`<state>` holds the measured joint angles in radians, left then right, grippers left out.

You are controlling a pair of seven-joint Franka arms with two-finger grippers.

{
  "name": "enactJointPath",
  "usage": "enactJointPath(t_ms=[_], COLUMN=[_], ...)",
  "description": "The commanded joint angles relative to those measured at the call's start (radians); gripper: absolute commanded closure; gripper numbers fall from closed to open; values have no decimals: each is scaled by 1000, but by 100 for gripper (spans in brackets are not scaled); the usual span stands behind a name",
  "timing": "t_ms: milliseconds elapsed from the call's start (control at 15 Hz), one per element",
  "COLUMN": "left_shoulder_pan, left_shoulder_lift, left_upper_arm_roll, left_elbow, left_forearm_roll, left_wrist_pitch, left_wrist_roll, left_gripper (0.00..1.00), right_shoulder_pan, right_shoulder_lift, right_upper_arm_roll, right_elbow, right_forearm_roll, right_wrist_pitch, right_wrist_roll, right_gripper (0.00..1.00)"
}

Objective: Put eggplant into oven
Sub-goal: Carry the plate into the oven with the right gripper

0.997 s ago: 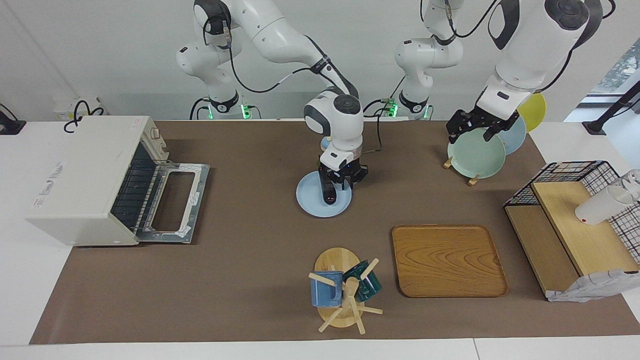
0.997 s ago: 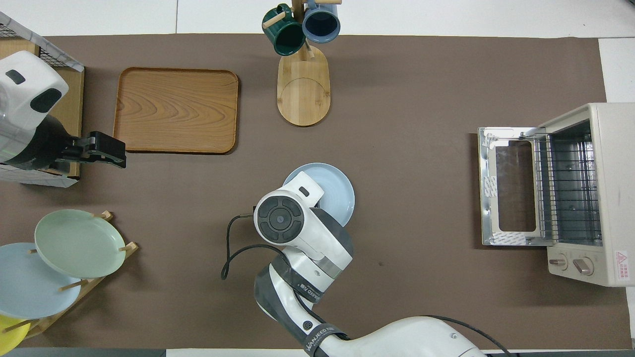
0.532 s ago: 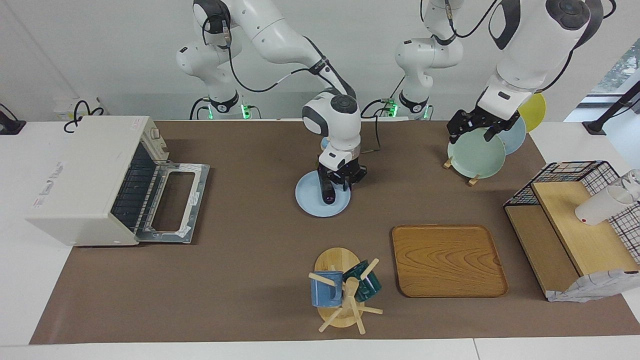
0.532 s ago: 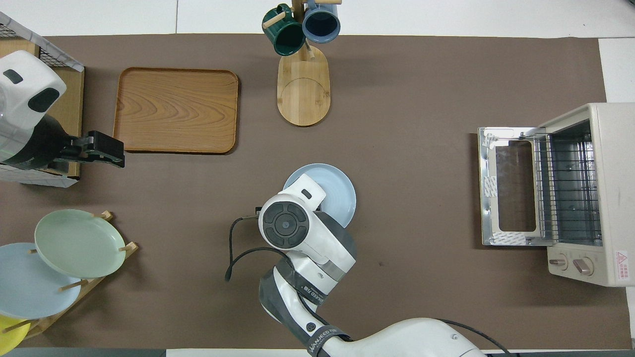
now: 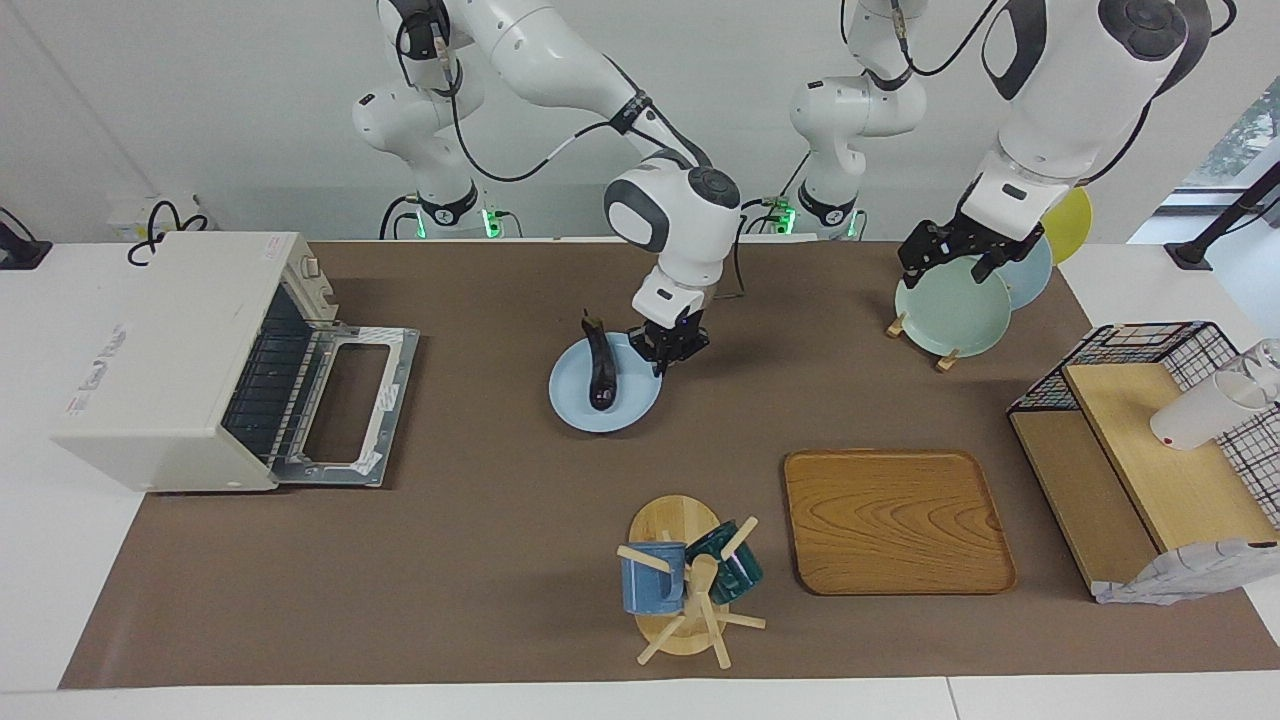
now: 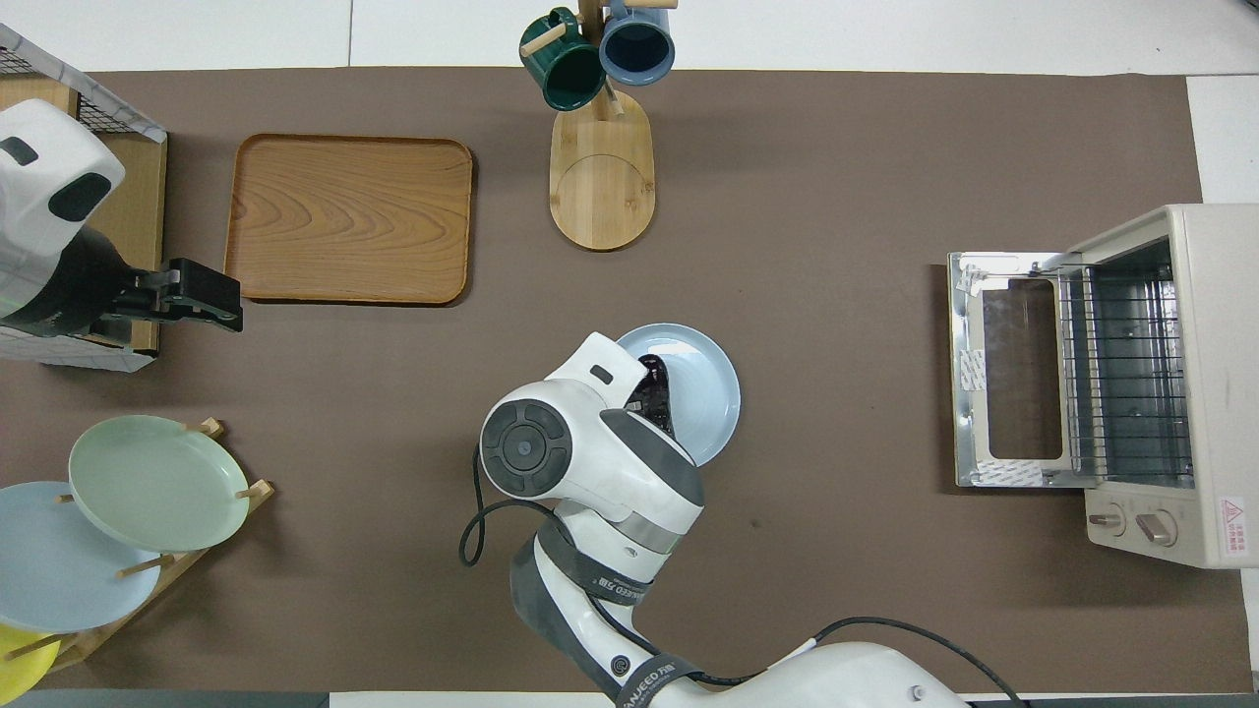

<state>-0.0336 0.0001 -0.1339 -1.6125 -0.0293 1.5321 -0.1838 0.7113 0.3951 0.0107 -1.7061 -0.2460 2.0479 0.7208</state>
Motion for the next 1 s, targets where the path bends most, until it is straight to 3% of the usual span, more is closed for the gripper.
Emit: enactJointPath(t_ms=[0,266,465,931], left_shoulder_pan=[12,14,12,12], left_shoulder_lift=[-14,-14,-14,-14], left_upper_arm_roll=[-6,-6,-4,-4], left_elbow=[-6,-6,-6,-6], left_forearm_roll=[-9,-9,-9,-9], left_wrist_pitch=[2,2,0,0], left_wrist_roll=[9,9,9,9], left_gripper=[0,0,0,0], right_shoulder_pan=[-139,-286,-421,-670], right_shoulder_lift=[-114,-260,-360,-390], right_upper_arm_roll=[9,6,8,8], right_elbow=[-30,-165,-282,-371], right_forearm_roll=[-16,-18,-18,-12], right_wrist_pitch=[-87,-158,-144,-105], right_wrist_roll=[-194,-385,-538,-808], right_gripper=[100,100,100,100])
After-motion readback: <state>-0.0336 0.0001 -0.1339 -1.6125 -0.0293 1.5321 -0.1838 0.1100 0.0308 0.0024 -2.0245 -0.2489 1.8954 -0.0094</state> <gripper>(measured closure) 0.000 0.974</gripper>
